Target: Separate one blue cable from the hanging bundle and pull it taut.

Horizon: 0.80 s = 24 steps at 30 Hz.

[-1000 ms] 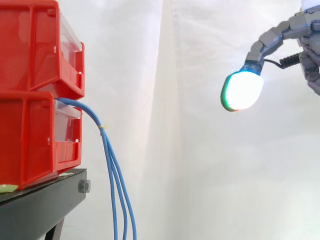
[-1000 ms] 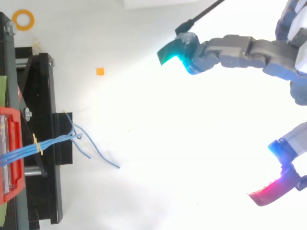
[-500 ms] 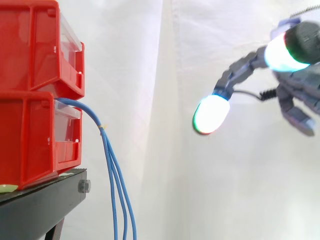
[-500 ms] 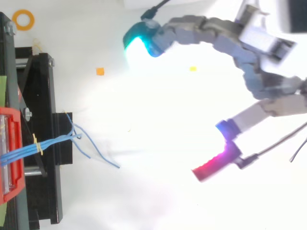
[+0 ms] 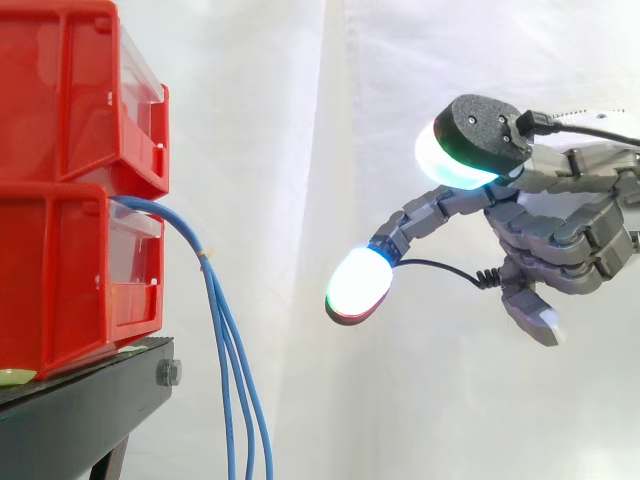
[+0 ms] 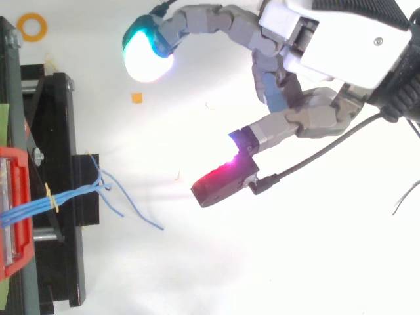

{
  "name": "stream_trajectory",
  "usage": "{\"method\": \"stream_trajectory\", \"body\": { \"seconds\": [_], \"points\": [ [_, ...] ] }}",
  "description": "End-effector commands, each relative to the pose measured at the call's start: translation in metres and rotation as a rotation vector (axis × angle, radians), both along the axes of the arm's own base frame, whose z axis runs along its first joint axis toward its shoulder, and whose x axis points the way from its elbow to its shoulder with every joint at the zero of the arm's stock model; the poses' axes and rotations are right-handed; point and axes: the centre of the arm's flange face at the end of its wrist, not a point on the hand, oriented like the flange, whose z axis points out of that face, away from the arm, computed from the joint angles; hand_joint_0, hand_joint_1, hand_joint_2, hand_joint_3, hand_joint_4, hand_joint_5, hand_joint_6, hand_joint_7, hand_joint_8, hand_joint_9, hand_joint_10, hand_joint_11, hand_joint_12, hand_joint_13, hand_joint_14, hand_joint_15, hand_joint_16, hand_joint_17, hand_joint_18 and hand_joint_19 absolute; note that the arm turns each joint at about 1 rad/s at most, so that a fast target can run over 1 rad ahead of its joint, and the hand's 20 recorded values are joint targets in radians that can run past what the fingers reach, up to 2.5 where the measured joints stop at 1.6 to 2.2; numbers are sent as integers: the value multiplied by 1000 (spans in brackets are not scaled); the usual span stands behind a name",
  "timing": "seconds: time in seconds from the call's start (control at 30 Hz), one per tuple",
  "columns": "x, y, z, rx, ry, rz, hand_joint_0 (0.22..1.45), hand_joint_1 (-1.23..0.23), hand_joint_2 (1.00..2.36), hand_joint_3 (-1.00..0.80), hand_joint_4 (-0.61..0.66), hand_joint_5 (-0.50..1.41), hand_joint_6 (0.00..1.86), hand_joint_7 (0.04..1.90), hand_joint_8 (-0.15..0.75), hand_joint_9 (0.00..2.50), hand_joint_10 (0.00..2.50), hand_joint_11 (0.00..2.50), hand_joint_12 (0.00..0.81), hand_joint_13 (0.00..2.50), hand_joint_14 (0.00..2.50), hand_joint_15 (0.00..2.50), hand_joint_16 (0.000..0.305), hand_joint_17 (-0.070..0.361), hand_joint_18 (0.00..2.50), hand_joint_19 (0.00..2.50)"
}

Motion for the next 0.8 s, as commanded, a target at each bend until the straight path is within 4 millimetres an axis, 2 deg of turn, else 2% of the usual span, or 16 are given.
{"method": "stream_trajectory", "body": {
  "seconds": [0.0, 0.13, 0.23, 0.27, 0.33, 0.47, 0.5, 0.77],
  "points": [
    [2, 4, -6, 11, 1, 10, 318, -511, 1000, -500, 392, -179, 502, 655, 293, 2390, 743, 1593, 444, 2278, 365, 1539, 92, 208, 2207, 595],
    [18, 7, -45, 53, 25, 29, 319, -511, 1000, -500, 391, -179, 502, 656, 282, 2377, 770, 1603, 440, 2264, 396, 1534, 92, 208, 2193, 609],
    [46, 17, -73, 132, 4, 89, 320, -511, 1000, -500, 389, -179, 502, 654, 291, 2370, 789, 1581, 440, 2255, 414, 1532, 92, 207, 2173, 603],
    [55, 21, -75, 140, -3, 104, 321, -515, 1000, -500, 385, -179, 502, 651, 289, 2362, 803, 1579, 431, 2244, 426, 1529, 92, 208, 2168, 606],
    [59, 21, -75, 140, -7, 107, 321, -519, 1000, -500, 382, -180, 502, 653, 291, 2355, 823, 1575, 444, 2237, 443, 1510, 92, 207, 2159, 606],
    [90, 32, -90, 142, -26, 122, 318, -575, 1000, -500, 375, -181, 502, 653, 282, 2341, 873, 1562, 437, 2225, 466, 1518, 92, 207, 2136, 602],
    [94, 34, -95, 142, -26, 121, 317, -578, 1000, -500, 376, -181, 502, 654, 282, 2341, 874, 1563, 437, 2224, 470, 1515, 92, 208, 2130, 606],
    [96, 63, -93, 142, -29, 112, 321, -736, 1000, -500, 346, -172, 502, 676, 282, 2263, 1108, 1456, 425, 2158, 584, 1467, 91, 204, 2006, 613]
  ]
}}
